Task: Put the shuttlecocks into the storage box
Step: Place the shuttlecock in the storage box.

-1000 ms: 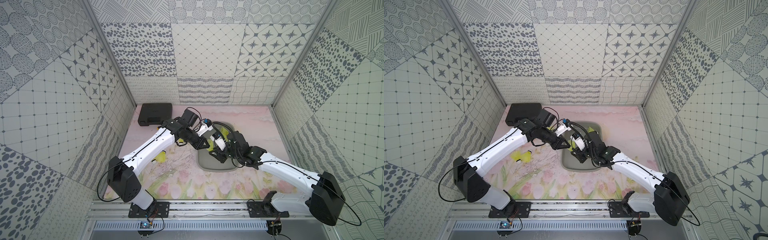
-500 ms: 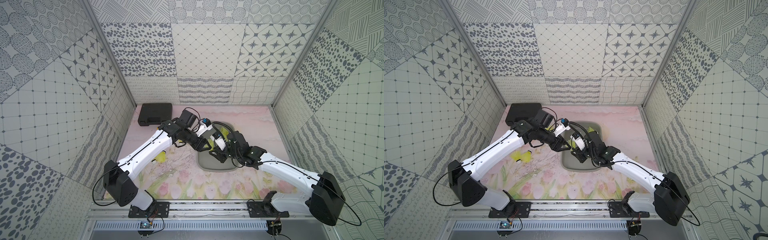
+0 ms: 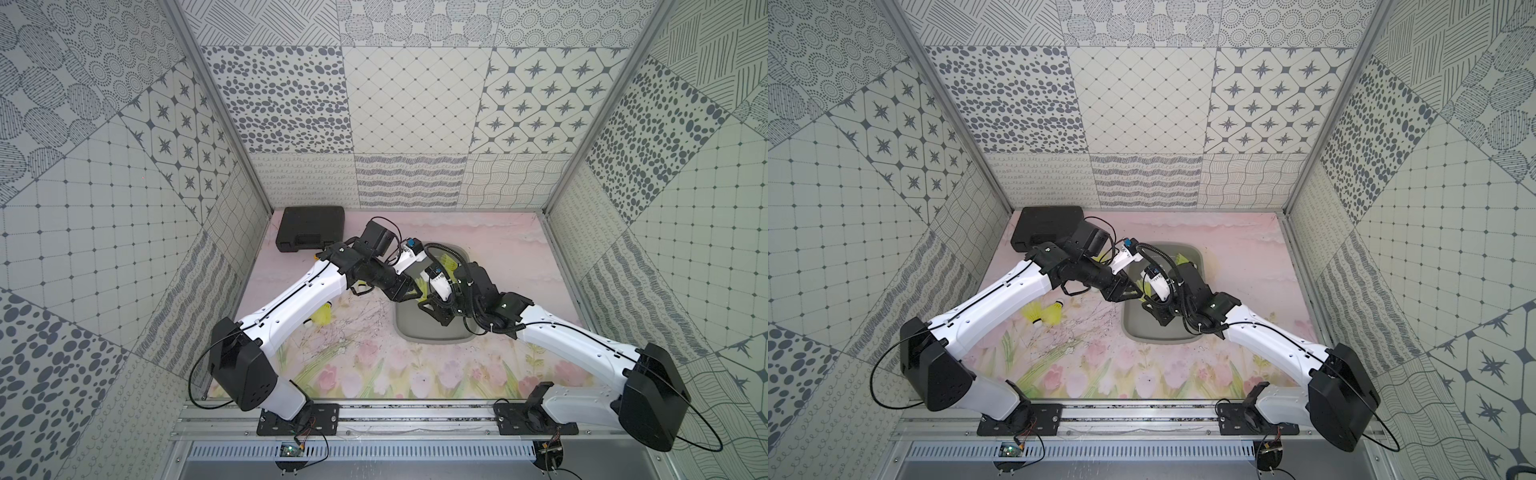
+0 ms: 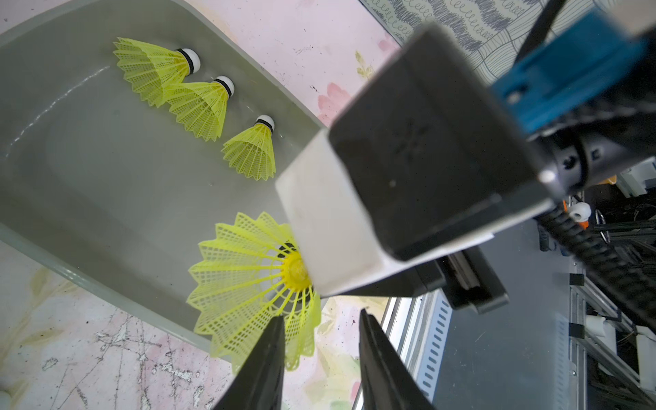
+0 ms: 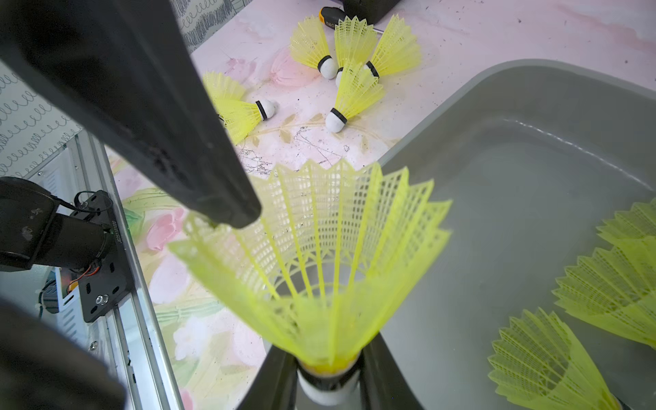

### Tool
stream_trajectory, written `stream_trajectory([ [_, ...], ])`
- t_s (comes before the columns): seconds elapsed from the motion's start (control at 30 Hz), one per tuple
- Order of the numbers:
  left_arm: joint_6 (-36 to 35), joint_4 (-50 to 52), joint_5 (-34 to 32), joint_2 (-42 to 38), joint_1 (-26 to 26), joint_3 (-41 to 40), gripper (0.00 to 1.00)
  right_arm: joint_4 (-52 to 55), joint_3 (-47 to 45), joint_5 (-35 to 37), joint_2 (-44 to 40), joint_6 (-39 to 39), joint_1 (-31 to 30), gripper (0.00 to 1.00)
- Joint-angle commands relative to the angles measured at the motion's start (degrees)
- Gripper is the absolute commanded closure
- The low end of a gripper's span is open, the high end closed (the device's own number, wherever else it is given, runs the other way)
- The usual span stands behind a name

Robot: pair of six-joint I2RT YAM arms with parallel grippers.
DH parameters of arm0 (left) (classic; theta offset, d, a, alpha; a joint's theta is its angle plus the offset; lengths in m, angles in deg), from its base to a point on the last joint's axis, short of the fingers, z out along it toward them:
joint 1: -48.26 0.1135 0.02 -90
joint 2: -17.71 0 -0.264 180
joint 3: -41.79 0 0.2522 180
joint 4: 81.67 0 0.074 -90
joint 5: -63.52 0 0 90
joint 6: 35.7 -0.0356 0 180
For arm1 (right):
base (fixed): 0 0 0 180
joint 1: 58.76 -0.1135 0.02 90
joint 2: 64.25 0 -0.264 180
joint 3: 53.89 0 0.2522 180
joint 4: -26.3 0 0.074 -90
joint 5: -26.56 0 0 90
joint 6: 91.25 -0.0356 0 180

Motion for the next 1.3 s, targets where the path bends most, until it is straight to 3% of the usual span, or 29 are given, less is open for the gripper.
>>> stream_trajectory([
  [0.0,-1.86,0.30,-0.33,0.53,-0.21,-0.01,0.67,-2.85,1.68,-0.67,-0.47,-0.57,0.36,0.74],
  [0.47,-1.99,4.49,-2.78,0.68,-0.35,0.54,0.76,-2.24,1.70,0.47,-0.52,-0.90,1.23,0.74],
  [0.77,-1.49,4.94,-2.78,0.63,-0.59,0.96,0.99,-1.69,1.79,1.29,-0.44,-1.05,1.41,0.73],
  [0.83,-1.21,4.57,-2.45,0.58,-0.67,0.97,1.00,-1.61,1.77,1.44,-0.53,-1.04,1.38,0.72],
  [0.93,0.07,2.86,-1.59,0.24,-0.70,0.53,1.00,-1.75,1.57,1.59,-0.79,-1.17,1.54,0.66],
  [1.07,4.83,-2.05,-1.74,-0.68,-0.69,-1.24,1.00,-2.27,0.64,4.29,-2.00,-1.25,1.50,0.49],
  [1.17,11.87,-8.00,-3.92,-1.66,-0.65,-3.60,1.00,-2.56,-0.64,9.33,-3.45,-1.71,1.74,0.37],
  [1.27,22.41,-16.94,-3.68,-2.47,-0.85,-7.58,1.00,-2.50,-2.42,13.84,-5.49,-3.12,3.35,0.33],
])
